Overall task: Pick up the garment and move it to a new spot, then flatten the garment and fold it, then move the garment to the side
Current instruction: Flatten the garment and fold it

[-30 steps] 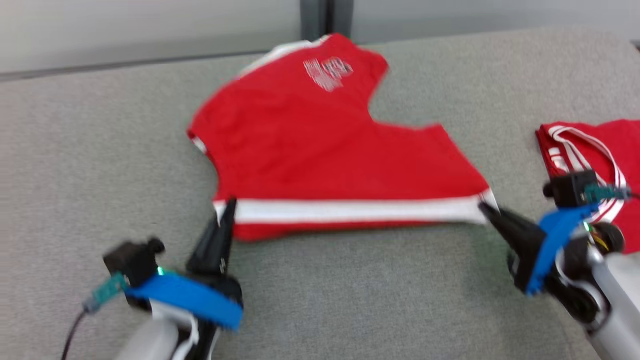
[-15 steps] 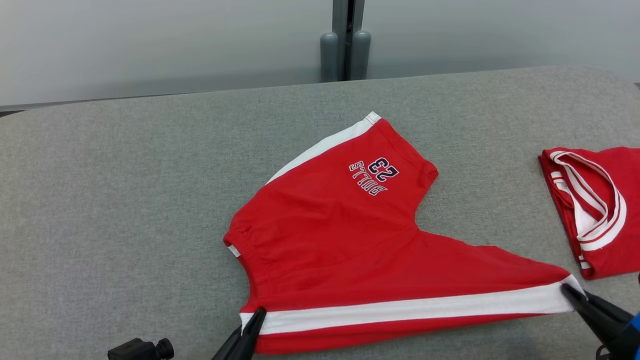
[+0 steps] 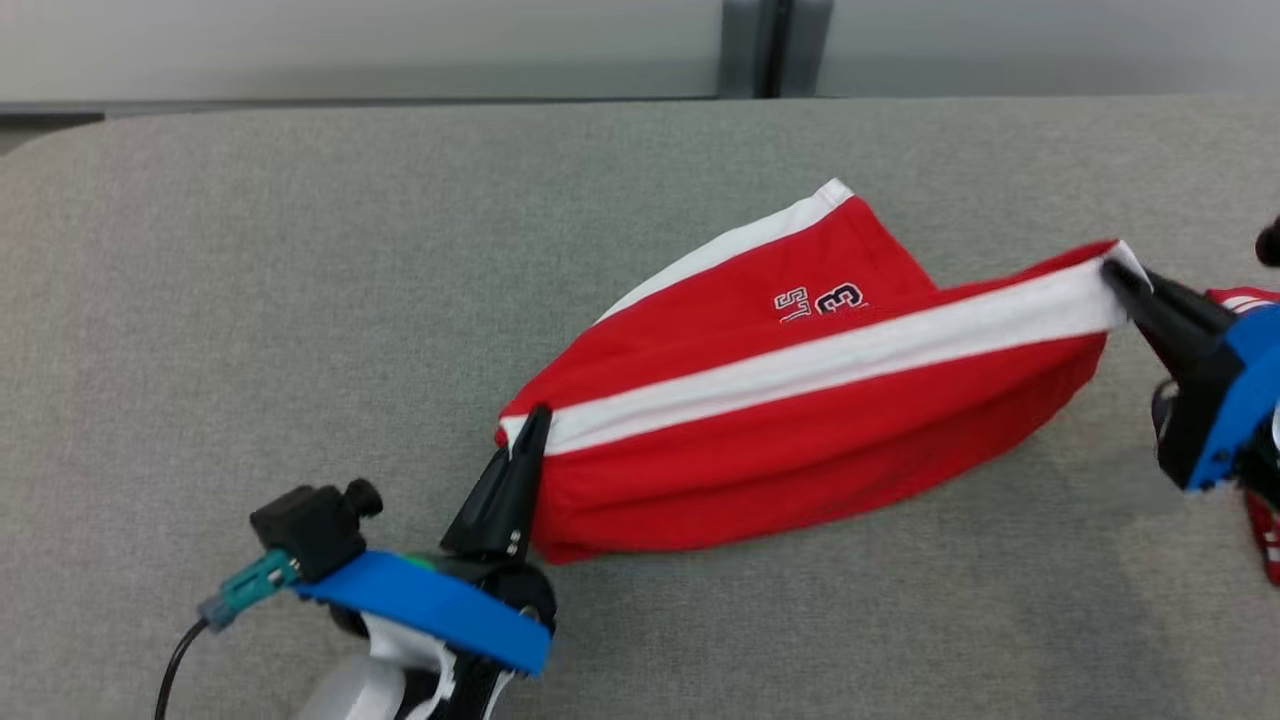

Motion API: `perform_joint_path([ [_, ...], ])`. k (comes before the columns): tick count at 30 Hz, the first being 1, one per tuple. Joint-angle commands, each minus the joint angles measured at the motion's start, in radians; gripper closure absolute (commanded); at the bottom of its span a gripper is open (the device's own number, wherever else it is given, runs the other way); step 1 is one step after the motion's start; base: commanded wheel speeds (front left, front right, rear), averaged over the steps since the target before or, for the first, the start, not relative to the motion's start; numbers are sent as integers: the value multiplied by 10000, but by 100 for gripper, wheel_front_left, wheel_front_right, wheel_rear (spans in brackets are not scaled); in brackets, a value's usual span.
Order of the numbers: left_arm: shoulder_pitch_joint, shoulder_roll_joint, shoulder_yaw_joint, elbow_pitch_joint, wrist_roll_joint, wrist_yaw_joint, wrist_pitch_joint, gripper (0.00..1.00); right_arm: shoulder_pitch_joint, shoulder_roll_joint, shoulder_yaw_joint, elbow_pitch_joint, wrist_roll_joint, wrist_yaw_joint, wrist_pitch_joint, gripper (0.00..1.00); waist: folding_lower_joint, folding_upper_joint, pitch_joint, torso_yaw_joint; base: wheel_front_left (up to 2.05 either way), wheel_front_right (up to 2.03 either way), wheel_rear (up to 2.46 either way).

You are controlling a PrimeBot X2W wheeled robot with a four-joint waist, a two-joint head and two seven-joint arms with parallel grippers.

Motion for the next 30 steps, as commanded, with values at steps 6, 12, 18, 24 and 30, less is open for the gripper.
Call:
perform_joint_path([
  [6, -1927, -1112, -26, 2057, 168, -328, -422, 100, -2835, -761, 1830, 2692, -36, -4, -771, 100, 0, 0, 1277, 1039, 0, 0, 0],
  [12, -2823, -1866, -101, 3685, 233, -583, -923, 100, -4785, -787, 2882, 4778, -22, -4, -1897, 100, 0, 0, 1865, 1528, 0, 0, 0],
  [18, -3150, -2222, -111, 4584, 229, -821, -1383, 99, -5856, -707, 3808, 6301, 168, -4, -2606, 57, 0, 0, 2144, 1749, 0, 0, 0],
  [24, -3029, -2350, -297, 4998, 37, -1111, -1504, 0, -6225, -630, 4550, 7308, 640, -4, -2947, 0, 0, 0, 2037, 1738, 0, 0, 0],
  [30, -2433, -2111, -7, 5027, 267, -1228, -1554, 0, -5698, -732, 4980, 7773, 1873, -4, -2551, 0, 0, 0, 1317, 1582, 0, 0, 0],
])
